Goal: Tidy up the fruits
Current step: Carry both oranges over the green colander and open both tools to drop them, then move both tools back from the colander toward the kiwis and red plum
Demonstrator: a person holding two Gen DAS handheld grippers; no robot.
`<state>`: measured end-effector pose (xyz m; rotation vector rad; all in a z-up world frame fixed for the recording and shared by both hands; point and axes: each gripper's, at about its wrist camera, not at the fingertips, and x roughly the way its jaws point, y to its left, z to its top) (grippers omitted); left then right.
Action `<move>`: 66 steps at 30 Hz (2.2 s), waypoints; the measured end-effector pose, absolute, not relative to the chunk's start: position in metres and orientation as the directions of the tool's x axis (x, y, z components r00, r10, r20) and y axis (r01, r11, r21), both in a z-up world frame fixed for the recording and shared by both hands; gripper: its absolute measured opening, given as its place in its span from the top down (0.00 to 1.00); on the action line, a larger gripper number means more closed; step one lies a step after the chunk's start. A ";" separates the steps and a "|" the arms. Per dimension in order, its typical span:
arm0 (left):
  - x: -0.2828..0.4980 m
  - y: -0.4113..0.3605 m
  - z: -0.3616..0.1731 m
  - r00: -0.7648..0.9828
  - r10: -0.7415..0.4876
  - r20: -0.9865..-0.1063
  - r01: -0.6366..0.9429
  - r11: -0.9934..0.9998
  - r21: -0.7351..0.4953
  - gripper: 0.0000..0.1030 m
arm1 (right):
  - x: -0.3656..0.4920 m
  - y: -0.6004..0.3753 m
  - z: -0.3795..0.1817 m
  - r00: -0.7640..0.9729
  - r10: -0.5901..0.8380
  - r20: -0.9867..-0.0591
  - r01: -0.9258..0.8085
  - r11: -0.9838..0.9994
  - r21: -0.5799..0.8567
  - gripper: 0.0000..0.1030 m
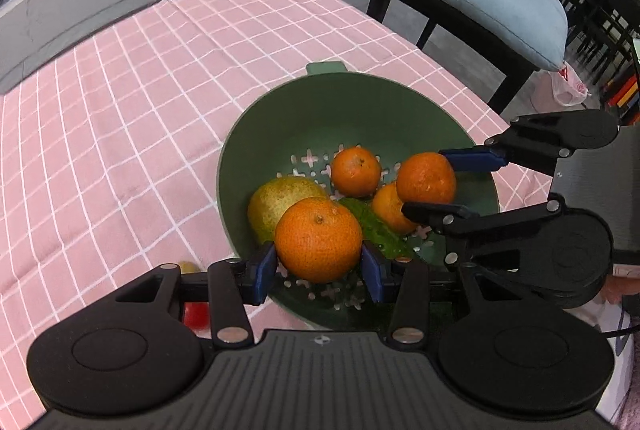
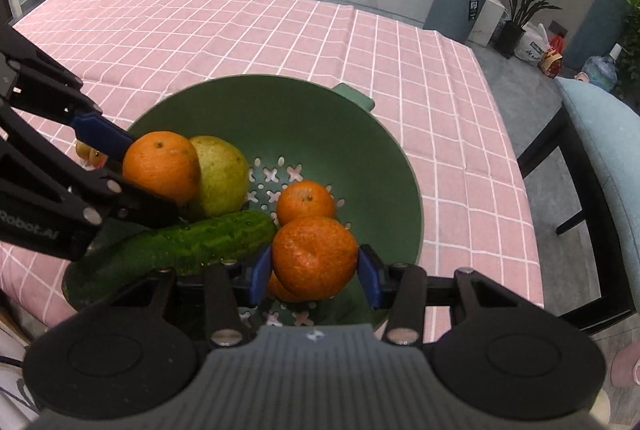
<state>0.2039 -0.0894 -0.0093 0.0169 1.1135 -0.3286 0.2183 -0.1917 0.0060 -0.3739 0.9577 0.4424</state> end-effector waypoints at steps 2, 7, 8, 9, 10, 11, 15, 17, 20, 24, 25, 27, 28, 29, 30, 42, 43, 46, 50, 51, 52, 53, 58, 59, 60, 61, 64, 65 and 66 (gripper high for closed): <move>0.206 -0.089 -0.009 0.391 -0.251 -0.886 0.258 0.954 -0.156 0.50 | 0.218 -0.192 0.005 0.499 0.198 -0.844 -0.518 0.849 -0.107 0.58; 0.208 -0.089 -0.009 0.390 -0.249 -0.886 0.235 0.958 -0.166 0.45 | 0.218 -0.190 0.006 0.496 0.202 -0.845 -0.527 0.843 -0.108 0.57; 0.207 -0.089 -0.010 0.393 -0.246 -0.886 0.230 0.959 -0.164 0.45 | 0.218 -0.190 0.006 0.495 0.202 -0.845 -0.529 0.842 -0.108 0.57; 0.206 -0.089 -0.010 0.398 -0.246 -0.884 0.228 0.960 -0.164 0.44 | 0.218 -0.190 0.007 0.494 0.201 -0.846 -0.529 0.842 -0.108 0.57; 0.205 -0.088 -0.010 0.402 -0.246 -0.882 0.227 0.960 -0.164 0.44 | 0.217 -0.190 0.007 0.492 0.203 -0.847 -0.530 0.841 -0.106 0.57; 0.205 -0.088 -0.010 0.406 -0.246 -0.880 0.226 0.960 -0.165 0.44 | 0.216 -0.190 0.007 0.490 0.207 -0.847 -0.531 0.841 -0.101 0.57; 0.202 -0.089 -0.009 0.420 -0.239 -0.875 0.221 0.963 -0.157 0.43 | 0.216 -0.190 0.007 0.487 0.211 -0.847 -0.528 0.844 -0.093 0.56; 0.201 -0.090 -0.008 0.433 -0.233 -0.871 0.227 0.963 -0.144 0.39 | 0.214 -0.190 0.010 0.503 0.212 -0.838 -0.524 0.846 -0.101 0.50; 0.199 -0.090 -0.004 0.454 -0.241 -0.858 0.225 0.963 -0.151 0.28 | 0.212 -0.189 0.016 0.528 0.213 -0.822 -0.520 0.846 -0.114 0.45; 0.197 -0.086 0.001 0.478 -0.241 -0.845 0.206 0.966 -0.159 0.27 | 0.210 -0.189 0.021 0.542 0.215 -0.812 -0.511 0.851 -0.117 0.44; 0.196 -0.085 0.003 0.485 -0.240 -0.841 0.201 0.966 -0.160 0.27 | 0.210 -0.188 0.023 0.548 0.212 -0.809 -0.507 0.854 -0.120 0.41; 0.194 -0.083 0.007 0.497 -0.243 -0.833 0.195 0.967 -0.166 0.27 | 0.207 -0.187 0.026 0.572 0.199 -0.796 -0.490 0.861 -0.137 0.34; 0.192 -0.082 0.009 0.507 -0.246 -0.826 0.194 0.966 -0.168 0.27 | 0.205 -0.185 0.029 0.582 0.197 -0.789 -0.486 0.862 -0.143 0.34; 0.190 -0.080 0.012 0.513 -0.246 -0.822 0.193 0.967 -0.169 0.27 | 0.203 -0.184 0.032 0.589 0.200 -0.783 -0.485 0.862 -0.145 0.34; 0.189 -0.079 0.014 0.518 -0.244 -0.820 0.190 0.967 -0.167 0.27 | 0.202 -0.183 0.034 0.594 0.205 -0.778 -0.486 0.862 -0.143 0.34; 0.157 -0.035 0.037 0.578 -0.197 -0.792 0.129 0.980 -0.150 0.27 | 0.183 -0.149 0.058 0.601 0.310 -0.737 -0.530 0.844 -0.078 0.34; 0.154 -0.030 0.036 0.582 -0.191 -0.791 0.122 0.982 -0.147 0.27 | 0.181 -0.144 0.058 0.598 0.317 -0.736 -0.538 0.839 -0.076 0.34; 0.146 -0.012 0.034 0.585 -0.186 -0.789 0.102 0.982 -0.156 0.27 | 0.178 -0.131 0.055 0.584 0.335 -0.739 -0.563 0.823 -0.072 0.34; 0.138 0.010 0.029 0.586 -0.180 -0.790 0.070 0.983 -0.172 0.29 | 0.171 -0.110 0.052 0.565 0.361 -0.742 -0.614 0.785 -0.085 0.34; 0.136 0.015 0.028 0.587 -0.180 -0.789 0.066 0.982 -0.174 0.29 | 0.169 -0.106 0.051 0.562 0.366 -0.742 -0.626 0.774 -0.091 0.35; 0.133 0.019 0.026 0.588 -0.181 -0.789 0.065 0.982 -0.177 0.29 | 0.167 -0.101 0.050 0.558 0.371 -0.742 -0.639 0.763 -0.099 0.35; 0.131 0.022 0.025 0.588 -0.182 -0.788 0.065 0.982 -0.178 0.29 | 0.166 -0.096 0.049 0.555 0.376 -0.742 -0.651 0.752 -0.105 0.37; 0.119 0.037 0.016 0.589 -0.183 -0.787 0.081 0.982 -0.168 0.29 | 0.165 -0.073 0.045 0.534 0.388 -0.751 -0.697 0.705 -0.131 0.45; 0.117 0.040 0.015 0.590 -0.184 -0.786 0.082 0.982 -0.168 0.30 | 0.165 -0.069 0.044 0.530 0.391 -0.752 -0.707 0.694 -0.138 0.48; 0.116 0.044 0.012 0.591 -0.186 -0.785 0.081 0.982 -0.171 0.31 | 0.165 -0.066 0.043 0.527 0.393 -0.754 -0.716 0.683 -0.144 0.51; 0.114 0.048 0.010 0.590 -0.189 -0.785 0.079 0.981 -0.177 0.32 | 0.164 -0.062 0.041 0.523 0.393 -0.757 -0.725 0.672 -0.151 0.52; 0.112 0.061 -0.001 0.585 -0.205 -0.785 0.071 0.977 -0.203 0.34 | 0.163 -0.050 0.036 0.510 0.393 -0.765 -0.752 0.635 -0.175 0.54; 0.112 0.064 -0.004 0.581 -0.210 -0.786 0.069 0.975 -0.210 0.34 | 0.163 -0.047 0.034 0.503 0.389 -0.772 -0.761 0.623 -0.181 0.55; 0.111 0.067 -0.008 0.578 -0.214 -0.788 0.067 0.974 -0.215 0.35 | 0.164 -0.044 0.031 0.495 0.384 -0.779 -0.768 0.613 -0.186 0.55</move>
